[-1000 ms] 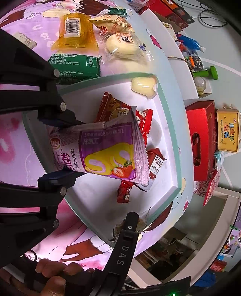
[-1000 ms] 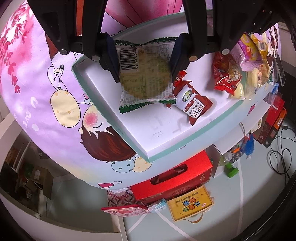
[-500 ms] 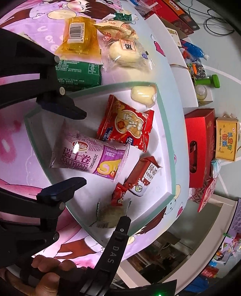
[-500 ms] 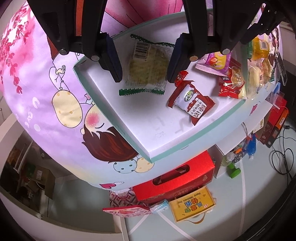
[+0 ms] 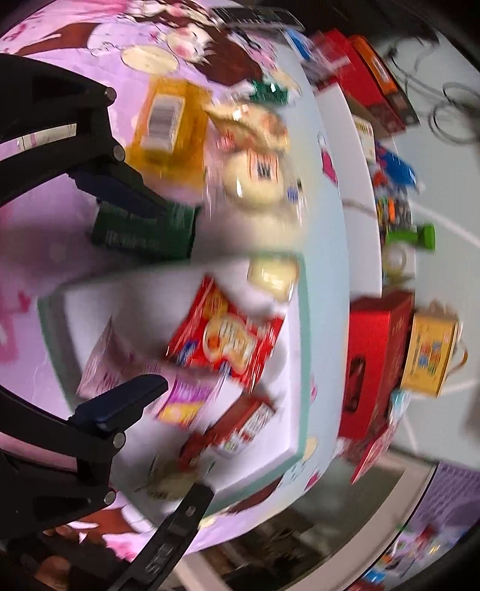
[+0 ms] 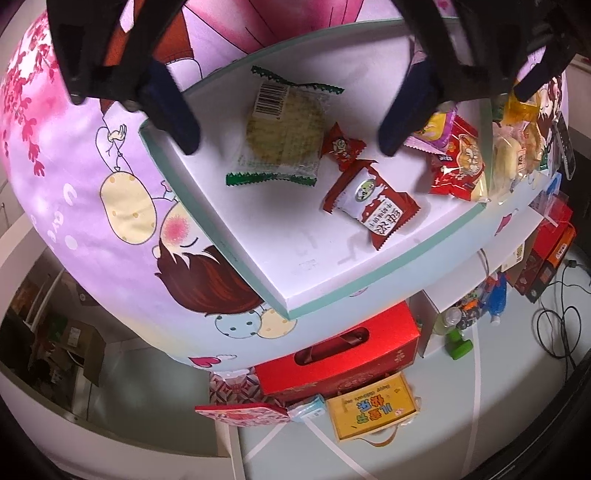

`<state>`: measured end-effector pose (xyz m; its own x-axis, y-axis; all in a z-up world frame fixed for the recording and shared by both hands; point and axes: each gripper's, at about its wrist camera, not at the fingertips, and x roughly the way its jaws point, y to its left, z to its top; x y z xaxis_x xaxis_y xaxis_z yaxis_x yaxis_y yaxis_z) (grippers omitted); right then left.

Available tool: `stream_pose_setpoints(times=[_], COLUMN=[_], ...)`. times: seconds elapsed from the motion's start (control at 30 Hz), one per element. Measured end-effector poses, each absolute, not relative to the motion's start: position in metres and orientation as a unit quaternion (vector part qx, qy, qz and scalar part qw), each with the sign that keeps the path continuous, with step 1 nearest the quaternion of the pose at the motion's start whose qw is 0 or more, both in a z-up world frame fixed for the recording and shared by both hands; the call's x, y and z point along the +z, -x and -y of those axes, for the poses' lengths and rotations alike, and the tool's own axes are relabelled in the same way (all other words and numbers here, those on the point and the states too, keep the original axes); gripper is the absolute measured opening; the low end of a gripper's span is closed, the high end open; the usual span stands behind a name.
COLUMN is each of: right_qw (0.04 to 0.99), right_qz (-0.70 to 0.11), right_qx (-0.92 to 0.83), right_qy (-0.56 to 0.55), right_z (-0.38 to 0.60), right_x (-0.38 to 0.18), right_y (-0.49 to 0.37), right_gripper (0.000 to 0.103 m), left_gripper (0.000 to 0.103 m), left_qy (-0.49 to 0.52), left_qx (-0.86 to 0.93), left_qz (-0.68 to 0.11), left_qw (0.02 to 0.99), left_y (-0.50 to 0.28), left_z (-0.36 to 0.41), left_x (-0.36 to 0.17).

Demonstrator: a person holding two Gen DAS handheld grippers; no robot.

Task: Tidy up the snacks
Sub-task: 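Withdraw both open tools from the tray toward the snack pile, then grasp white printed packet with left tool while right tool reaches dark green packet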

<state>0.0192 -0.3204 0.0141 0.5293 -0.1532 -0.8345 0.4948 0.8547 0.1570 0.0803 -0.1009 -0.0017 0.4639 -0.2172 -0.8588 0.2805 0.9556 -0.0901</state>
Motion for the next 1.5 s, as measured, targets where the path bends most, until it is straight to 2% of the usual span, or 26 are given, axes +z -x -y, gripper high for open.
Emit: stream_pose_setpoints(times=[0.03,0.1,0.97,1.17,1.5], right_qw=[0.855,0.858,0.869,0.878,0.875], right_qz=[-0.445,-0.443,-0.431,-0.441,-0.465], right_qx=[-0.190,-0.186,-0.168,-0.124,-0.047], right_qy=[-0.189,-0.181,-0.175,-0.142,-0.123], right_z=[0.319,0.316,0.286,0.245,0.182], right_x=[0.015,0.016,0.032,0.036,0.028], right_y=[-0.019,-0.021,-0.014,-0.019,-0.025], right_gripper=[0.103,0.103,0.103,0.103,0.103], left_gripper=[0.094,0.097,0.097,0.097,0.097], left_qy=[-0.029,-0.023,0.006,0.012,0.086], left_qx=[-0.135,-0.124,-0.107,-0.061,0.011], left_qz=[-0.497,-0.497,-0.504,-0.511,-0.540], left_qw=[0.857,0.859,0.857,0.857,0.837], left_y=[-0.082,-0.085,-0.082,-0.074,-0.061], left_z=[0.097,0.092,0.059,0.025,-0.052], left_x=[-0.003,-0.005,0.003,0.003,-0.018])
